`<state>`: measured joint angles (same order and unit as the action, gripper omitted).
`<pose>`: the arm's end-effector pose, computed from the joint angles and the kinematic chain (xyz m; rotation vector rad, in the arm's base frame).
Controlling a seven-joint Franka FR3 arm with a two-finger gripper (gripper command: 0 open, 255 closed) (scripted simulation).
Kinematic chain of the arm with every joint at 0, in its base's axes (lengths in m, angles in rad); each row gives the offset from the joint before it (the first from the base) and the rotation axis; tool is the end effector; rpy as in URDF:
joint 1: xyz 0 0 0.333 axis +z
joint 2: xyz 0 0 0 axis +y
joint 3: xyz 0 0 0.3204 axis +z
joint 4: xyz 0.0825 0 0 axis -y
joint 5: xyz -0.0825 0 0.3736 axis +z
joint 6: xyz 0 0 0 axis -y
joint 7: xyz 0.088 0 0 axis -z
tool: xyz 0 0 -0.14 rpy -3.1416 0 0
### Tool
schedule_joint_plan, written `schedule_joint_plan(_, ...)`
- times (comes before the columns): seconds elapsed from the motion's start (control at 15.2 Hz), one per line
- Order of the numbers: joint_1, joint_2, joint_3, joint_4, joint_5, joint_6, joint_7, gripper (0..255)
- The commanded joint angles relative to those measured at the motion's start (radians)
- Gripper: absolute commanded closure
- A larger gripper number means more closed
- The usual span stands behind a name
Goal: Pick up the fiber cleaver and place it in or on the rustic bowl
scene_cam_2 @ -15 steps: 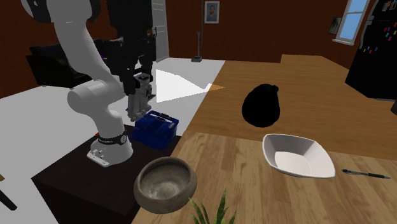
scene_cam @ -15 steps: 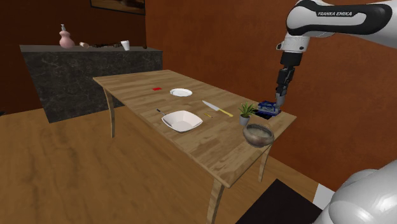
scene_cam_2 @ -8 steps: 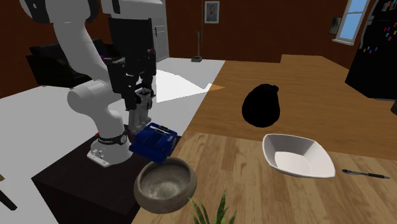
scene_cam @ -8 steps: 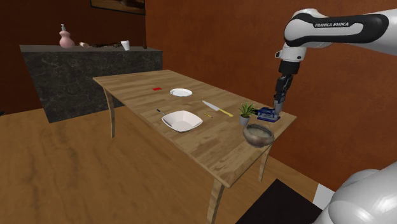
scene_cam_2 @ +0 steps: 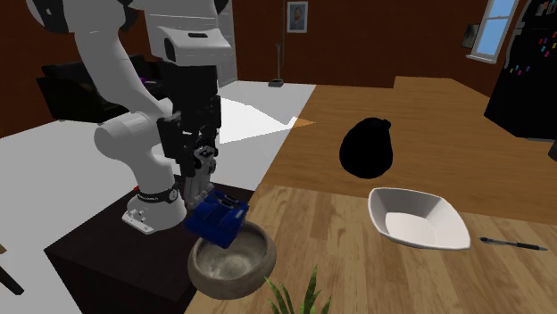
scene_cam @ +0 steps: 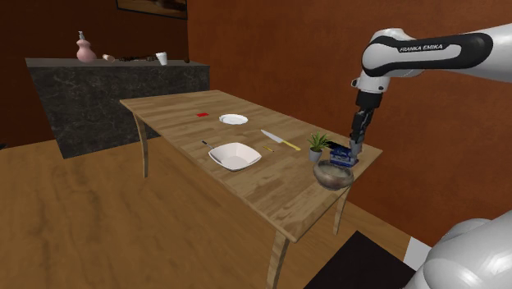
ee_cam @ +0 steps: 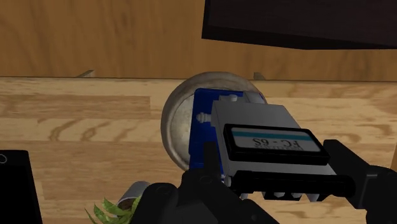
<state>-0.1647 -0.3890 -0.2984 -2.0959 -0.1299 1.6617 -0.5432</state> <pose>0.3635 -0.2166 0.5393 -3.1215 -0.1880 0.0951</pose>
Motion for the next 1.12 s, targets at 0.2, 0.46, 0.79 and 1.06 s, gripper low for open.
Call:
schedule_joint_plan(0.2,-0.002,-0.001,-0.005,-0.069,-0.004,0.069,0.003,255)
schedule_joint_plan(0.46,-0.003,-0.001,-0.007,-0.089,-0.005,0.090,0.003,255)
schedule_joint_plan(0.79,-0.003,-0.001,-0.007,-0.089,-0.005,0.090,0.003,255)
schedule_joint_plan(1.06,-0.003,-0.001,-0.007,-0.089,-0.005,0.090,0.003,0)
